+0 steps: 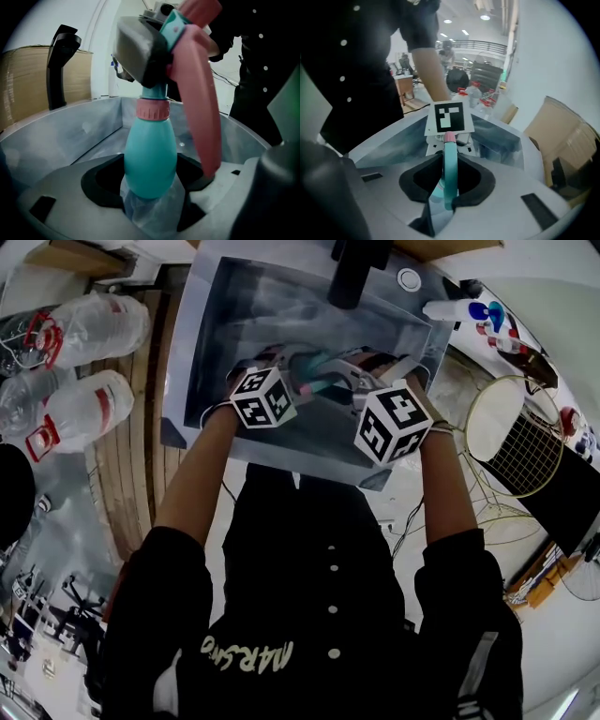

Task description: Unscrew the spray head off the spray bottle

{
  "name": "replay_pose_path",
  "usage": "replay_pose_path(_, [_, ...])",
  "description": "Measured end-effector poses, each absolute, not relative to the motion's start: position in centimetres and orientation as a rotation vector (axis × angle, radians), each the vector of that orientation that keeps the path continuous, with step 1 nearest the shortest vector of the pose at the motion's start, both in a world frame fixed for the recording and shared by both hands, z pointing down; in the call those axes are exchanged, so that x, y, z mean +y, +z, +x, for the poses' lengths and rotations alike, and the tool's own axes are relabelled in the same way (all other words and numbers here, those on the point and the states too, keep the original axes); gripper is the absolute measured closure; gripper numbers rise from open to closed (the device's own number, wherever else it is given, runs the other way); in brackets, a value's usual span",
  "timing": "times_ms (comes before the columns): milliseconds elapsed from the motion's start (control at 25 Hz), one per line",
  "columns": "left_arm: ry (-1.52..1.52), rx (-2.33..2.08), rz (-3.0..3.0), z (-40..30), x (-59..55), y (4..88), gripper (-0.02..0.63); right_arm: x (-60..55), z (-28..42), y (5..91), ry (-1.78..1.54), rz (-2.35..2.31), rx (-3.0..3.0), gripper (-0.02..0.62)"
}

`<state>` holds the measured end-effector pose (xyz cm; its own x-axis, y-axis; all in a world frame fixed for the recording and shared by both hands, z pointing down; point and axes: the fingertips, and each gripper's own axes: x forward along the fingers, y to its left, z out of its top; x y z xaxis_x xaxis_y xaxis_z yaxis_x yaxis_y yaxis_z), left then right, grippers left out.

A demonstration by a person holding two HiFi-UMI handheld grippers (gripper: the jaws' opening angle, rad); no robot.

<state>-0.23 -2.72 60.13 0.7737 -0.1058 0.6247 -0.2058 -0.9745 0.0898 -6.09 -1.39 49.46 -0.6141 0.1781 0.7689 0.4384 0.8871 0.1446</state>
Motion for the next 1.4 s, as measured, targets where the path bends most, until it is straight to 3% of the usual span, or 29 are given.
replay_pose_path(200, [0.965,-0.256,2.803,-0.2,-2.8,60.2,0.245,-1.5,-5.9,49.7,-0.467,-0.500,-2.171,0.502])
replay_pose_path(320, [0.978,-0.267,2.797,-0.1,-2.8,60.2,0.244,-2.5,-5.6,48.8,-0.339,-0.308,-2.248,0.385])
replay_pose_path(400, [0.986,-0.282,2.790,-0.1,-2.8,60.3,0.244,-3.1,-4.7,47.5,-0.216,-0.146,-2.320,0.362])
replay_pose_path(560, [0.999,-0.323,2.771,-0.1,-2.9,60.3,0.244,-4.3,-2.4,44.6,0.144,0.262,-2.457,0.312])
replay_pose_path(800, [1.008,-0.411,2.748,0.1,-3.0,60.3,0.244,-6.4,-0.6,44.7,0.972,0.956,-2.367,0.276])
replay_pose_path(1080, [1.003,-0.482,2.731,0.4,-3.2,60.2,0.244,-6.3,-0.7,47.6,1.419,1.346,-2.055,0.278])
replay_pose_path(1400, [1.001,-0.495,2.725,0.5,-3.2,60.2,0.244,-6.7,-1.6,48.8,1.197,1.323,-1.977,0.322])
